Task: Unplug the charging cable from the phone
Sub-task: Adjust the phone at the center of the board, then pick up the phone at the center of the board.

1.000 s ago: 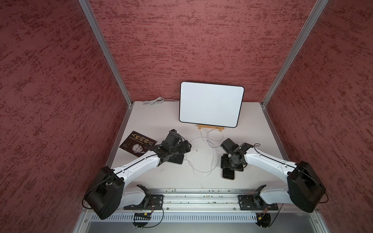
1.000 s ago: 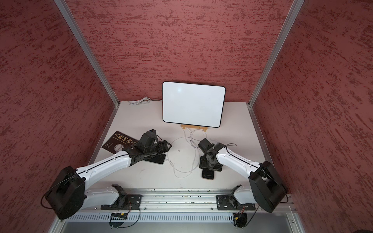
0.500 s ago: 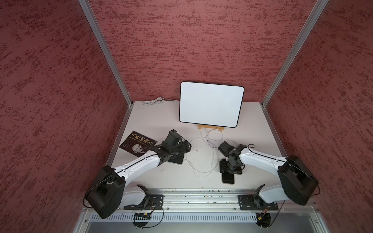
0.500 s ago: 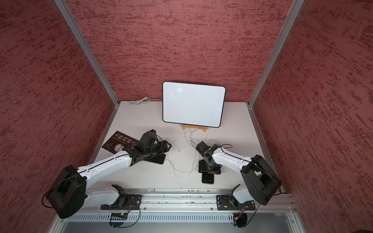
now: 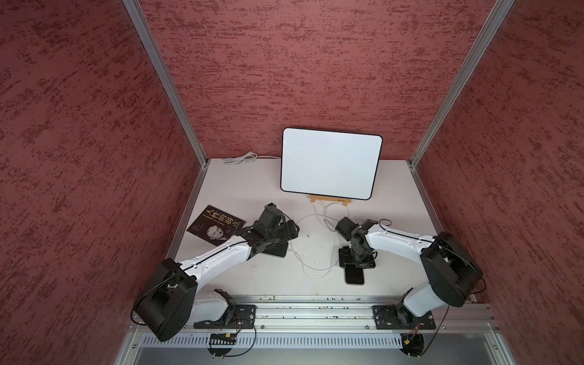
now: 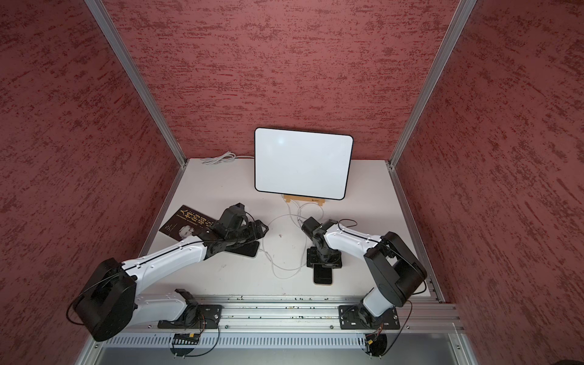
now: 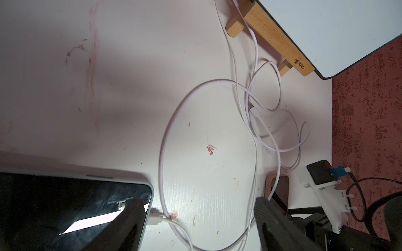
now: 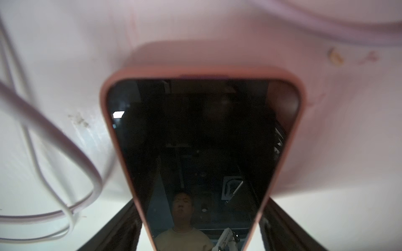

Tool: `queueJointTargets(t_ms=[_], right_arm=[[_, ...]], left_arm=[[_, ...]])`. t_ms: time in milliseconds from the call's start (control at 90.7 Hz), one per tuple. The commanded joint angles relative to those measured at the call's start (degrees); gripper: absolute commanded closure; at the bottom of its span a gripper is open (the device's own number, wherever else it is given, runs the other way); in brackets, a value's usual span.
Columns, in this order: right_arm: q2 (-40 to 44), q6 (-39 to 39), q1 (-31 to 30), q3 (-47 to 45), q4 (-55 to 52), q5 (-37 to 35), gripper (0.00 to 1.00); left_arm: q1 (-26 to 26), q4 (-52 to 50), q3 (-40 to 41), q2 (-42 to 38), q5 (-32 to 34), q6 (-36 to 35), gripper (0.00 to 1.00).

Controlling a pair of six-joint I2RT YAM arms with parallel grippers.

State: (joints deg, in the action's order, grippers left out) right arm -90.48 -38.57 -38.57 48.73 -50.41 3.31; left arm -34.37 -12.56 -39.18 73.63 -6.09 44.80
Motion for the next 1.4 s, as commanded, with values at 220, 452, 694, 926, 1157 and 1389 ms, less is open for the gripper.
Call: queueJointTargets(t_ms=[220,452,694,926,1157,1389], right_arm=[[5.7,0.3,-0.5,1.6,-2.8,-6.3,0.01],[11.7,1.0,-0.5,5.6,-7.8,-11.6,0.01],[13.5,-1.8,-0.4,7.9,-4.8,-15.4,0.01],[13.2,-3.9,0.0,8.8,-1.7,-17.8,0.01],[15.9,-4.4,0.1,7.2,-0.7,-19.0,0.01],[19.1,-4.7,0.4,4.7,-1.4,-19.5,0.01]], left_arm=[[0.8,-8.4,-1.5,-1.7,2.6,2.3,0.1],[0.2,-16.0,-1.4,-4.1,5.9,6.9,0.04],[-0.9,-23.8,-1.4,-7.7,9.7,13.7,0.0],[-1.7,-27.8,-0.1,-9.8,12.2,20.6,0.0],[-1.7,-24.7,0.7,-6.7,11.8,23.1,0.0],[-1.7,-21.2,0.3,-0.9,11.2,25.3,0.0]])
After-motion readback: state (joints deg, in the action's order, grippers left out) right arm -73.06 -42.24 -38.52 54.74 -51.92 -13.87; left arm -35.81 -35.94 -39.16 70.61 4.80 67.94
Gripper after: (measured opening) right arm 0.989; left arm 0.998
